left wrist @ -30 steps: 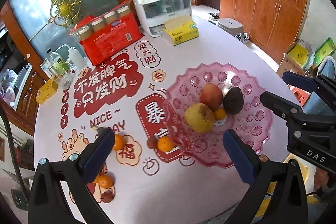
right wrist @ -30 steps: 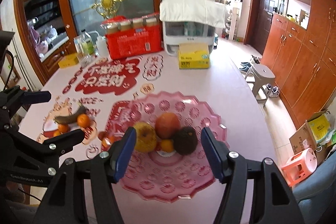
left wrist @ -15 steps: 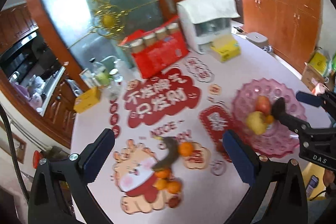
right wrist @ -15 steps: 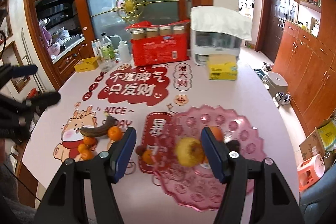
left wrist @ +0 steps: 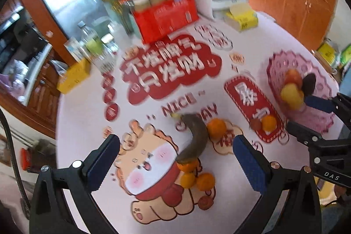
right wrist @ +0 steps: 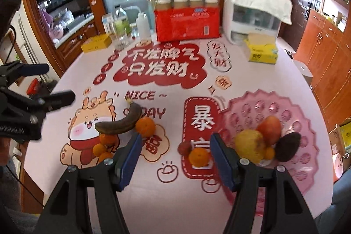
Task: Organize fruits
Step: 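Withdraw both open tools from the bowl toward the banana and oranges, then grasp the dark banana with the left tool while the right tool grasps a mandarin orange, then carry the banana with the left tool while the right tool carries the orange into the pink bowl, releasing both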
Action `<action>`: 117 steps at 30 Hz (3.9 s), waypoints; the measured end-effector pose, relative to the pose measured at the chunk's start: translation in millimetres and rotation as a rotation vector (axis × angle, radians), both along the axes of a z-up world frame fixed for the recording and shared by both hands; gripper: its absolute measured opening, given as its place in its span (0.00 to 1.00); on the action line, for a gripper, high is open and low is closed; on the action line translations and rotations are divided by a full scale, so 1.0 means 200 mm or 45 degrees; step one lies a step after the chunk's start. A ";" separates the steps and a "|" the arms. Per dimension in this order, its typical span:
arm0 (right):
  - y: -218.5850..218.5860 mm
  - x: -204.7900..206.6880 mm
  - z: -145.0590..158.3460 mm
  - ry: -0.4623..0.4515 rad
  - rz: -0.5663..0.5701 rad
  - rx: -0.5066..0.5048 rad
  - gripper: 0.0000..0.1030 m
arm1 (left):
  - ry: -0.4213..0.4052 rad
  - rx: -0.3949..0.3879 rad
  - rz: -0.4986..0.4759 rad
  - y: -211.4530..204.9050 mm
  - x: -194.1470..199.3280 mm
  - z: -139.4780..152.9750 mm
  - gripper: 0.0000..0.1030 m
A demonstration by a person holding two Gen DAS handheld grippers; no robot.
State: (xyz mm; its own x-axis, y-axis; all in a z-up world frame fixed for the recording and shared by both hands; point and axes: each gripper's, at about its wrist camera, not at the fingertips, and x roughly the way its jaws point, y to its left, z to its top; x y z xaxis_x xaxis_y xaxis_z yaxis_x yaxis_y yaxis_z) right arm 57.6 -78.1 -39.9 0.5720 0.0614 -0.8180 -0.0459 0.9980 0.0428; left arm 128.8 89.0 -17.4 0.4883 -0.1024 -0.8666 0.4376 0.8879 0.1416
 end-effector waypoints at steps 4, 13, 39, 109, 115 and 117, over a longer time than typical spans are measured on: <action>0.07 0.06 -0.11 0.070 -0.007 -0.011 0.62 | 0.162 -0.038 -0.032 0.01 0.10 -0.26 0.99; 0.11 0.15 -0.30 0.202 -0.051 -0.029 0.63 | 0.385 -0.037 -0.095 -0.05 0.25 -0.63 0.80; 0.20 0.38 -0.60 0.361 0.032 0.068 0.63 | 0.490 -0.130 -0.113 -0.05 0.39 -0.80 0.31; -0.73 -0.19 0.10 -0.114 -0.175 0.022 0.41 | -0.010 -0.393 -0.384 -1.02 -0.21 0.18 0.29; -0.97 -0.23 0.01 -0.036 -0.246 0.014 0.41 | 0.022 -0.310 -0.410 -1.27 -0.19 0.03 0.29; -1.03 -0.23 -0.04 -0.002 -0.258 0.014 0.41 | 0.060 -0.299 -0.402 -1.32 -0.15 -0.04 0.29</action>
State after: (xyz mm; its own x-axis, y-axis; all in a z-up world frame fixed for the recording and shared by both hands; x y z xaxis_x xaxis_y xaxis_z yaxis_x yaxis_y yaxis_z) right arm 11.8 -284.4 -48.8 0.5748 -0.0461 -0.8170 0.1557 0.9863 0.0538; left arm 98.2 -175.6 -25.5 0.3613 -0.4392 -0.8226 0.6954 0.7146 -0.0761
